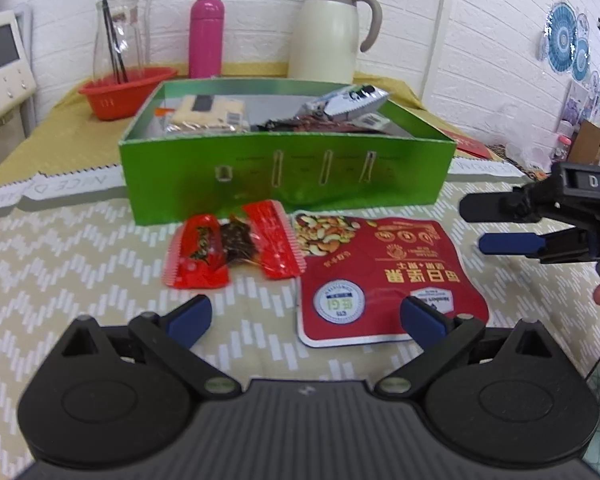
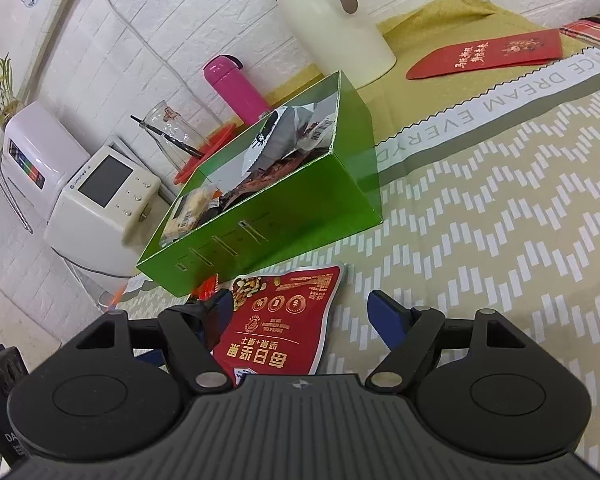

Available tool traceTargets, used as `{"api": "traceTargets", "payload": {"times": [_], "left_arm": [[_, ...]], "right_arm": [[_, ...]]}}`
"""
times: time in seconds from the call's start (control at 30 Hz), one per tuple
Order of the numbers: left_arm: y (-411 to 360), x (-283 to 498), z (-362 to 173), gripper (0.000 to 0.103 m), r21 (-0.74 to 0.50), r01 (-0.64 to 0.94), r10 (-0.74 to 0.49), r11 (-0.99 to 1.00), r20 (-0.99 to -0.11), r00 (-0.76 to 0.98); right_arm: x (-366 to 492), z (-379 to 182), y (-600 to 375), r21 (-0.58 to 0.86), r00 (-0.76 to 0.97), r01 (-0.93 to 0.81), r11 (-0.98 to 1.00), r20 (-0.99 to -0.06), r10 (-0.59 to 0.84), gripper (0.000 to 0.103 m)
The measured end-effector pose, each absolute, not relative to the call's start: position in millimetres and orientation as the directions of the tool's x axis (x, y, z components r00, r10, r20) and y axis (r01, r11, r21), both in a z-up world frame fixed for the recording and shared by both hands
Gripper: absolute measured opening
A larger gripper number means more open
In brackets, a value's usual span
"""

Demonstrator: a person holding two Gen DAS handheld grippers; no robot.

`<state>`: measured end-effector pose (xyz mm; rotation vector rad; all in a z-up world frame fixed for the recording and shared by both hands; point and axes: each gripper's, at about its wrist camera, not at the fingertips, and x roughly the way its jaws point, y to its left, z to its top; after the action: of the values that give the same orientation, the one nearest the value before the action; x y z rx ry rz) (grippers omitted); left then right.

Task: Organize snacks
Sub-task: 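Grasp the red nut bag with the right gripper and lift it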

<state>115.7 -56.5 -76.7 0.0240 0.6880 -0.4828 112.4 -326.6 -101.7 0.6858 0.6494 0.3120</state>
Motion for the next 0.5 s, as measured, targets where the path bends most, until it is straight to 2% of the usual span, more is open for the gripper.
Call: {"api": "traceTargets", "payload": {"times": [0.13, 0.27, 0.37, 0.43, 0.5], "left_arm": [[-59.5, 116.8, -78.1, 0.101, -0.156, 0.480, -0.470, 0.863, -0.596, 0.651], [-56.1, 120.5, -77.2, 0.101, -0.266, 0.518, -0.568, 0.813, -0.558, 0.605], [-56.0, 120.0, -77.1, 0.101, -0.286, 0.529, -0.590, 0.799, -0.548, 0.593], [-56.8, 118.8, -77.0, 0.101, -0.293, 0.533, -0.597, 0.794, -0.545, 0.589], [-56.6, 118.6, -77.2, 0.101, -0.295, 0.534, -0.599, 0.792, -0.543, 0.589]], "right_arm": [[122.2, -109.3, -327.9, 0.724, 0.730, -0.071, 0.687, -0.431, 0.530, 0.103], [132.2, -116.0, -328.7, 0.800, 0.678, -0.095, 0.592, -0.384, 0.627, 0.103], [134.7, -115.1, -324.6, 0.799, 0.659, -0.107, 0.591, -0.388, 0.644, 0.103], [135.3, -116.7, -321.0, 0.802, 0.648, -0.110, 0.588, -0.391, 0.654, 0.090], [135.0, -118.7, -316.9, 0.796, 0.647, -0.120, 0.593, -0.391, 0.655, 0.073]]}}
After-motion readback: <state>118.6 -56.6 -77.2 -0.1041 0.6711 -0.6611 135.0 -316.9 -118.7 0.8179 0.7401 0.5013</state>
